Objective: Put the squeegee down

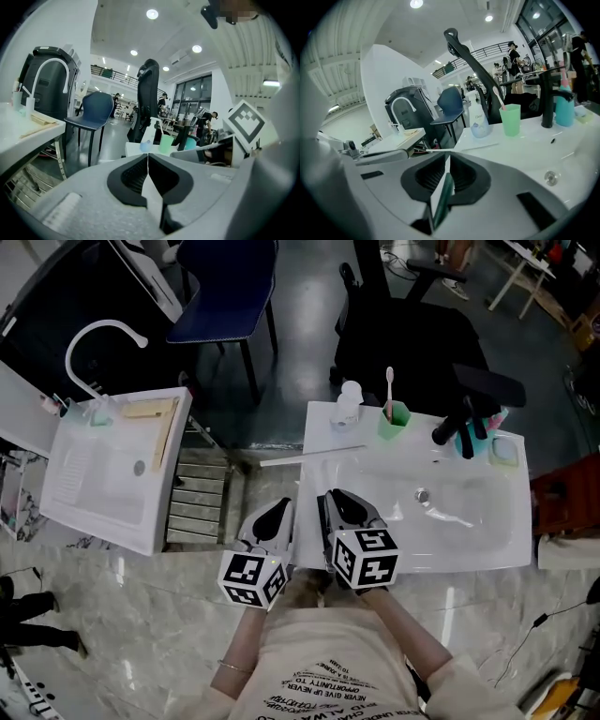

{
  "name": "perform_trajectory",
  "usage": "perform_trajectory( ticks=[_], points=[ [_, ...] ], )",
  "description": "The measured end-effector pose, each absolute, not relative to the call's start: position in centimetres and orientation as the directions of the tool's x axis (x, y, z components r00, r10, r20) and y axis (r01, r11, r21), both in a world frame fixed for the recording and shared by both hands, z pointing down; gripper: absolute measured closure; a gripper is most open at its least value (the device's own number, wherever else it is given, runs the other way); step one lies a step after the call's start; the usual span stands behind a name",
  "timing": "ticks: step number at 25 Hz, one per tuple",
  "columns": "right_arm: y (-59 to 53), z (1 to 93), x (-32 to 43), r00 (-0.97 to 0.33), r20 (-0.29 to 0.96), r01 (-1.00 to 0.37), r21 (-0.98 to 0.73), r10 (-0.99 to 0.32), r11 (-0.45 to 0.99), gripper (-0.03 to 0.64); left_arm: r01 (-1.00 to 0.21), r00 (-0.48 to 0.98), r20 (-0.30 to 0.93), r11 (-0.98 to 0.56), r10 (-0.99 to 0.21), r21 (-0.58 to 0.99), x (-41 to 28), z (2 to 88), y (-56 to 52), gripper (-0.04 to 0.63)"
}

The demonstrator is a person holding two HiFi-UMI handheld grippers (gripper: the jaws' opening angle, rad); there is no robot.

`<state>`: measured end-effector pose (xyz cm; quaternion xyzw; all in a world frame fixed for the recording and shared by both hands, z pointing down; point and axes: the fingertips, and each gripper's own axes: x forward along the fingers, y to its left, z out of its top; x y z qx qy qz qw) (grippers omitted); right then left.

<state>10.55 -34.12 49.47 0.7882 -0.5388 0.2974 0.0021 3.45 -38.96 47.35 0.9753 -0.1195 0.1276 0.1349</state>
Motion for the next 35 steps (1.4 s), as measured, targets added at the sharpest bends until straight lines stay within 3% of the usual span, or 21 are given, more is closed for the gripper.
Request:
perform_trajectory(
  ticks=[14,35],
  points=[
    [-30.2,43.9,13.7,0.189,0.269,-0.882,-0.377,-0.944,-0.284,0.612,-0.286,0.950,0.170,-0.948,-0.261,0.143,3.9,42.4,-37.1,0.572],
    [-25.9,38.3,18.4,0.217,0.092,-0.937,-0.259,-0.972,-0.233,0.614,-0.425,0.905,0.034,-0.905,-0.424,0.034,1.8,38.1,-37.3,0.572]
  ],
)
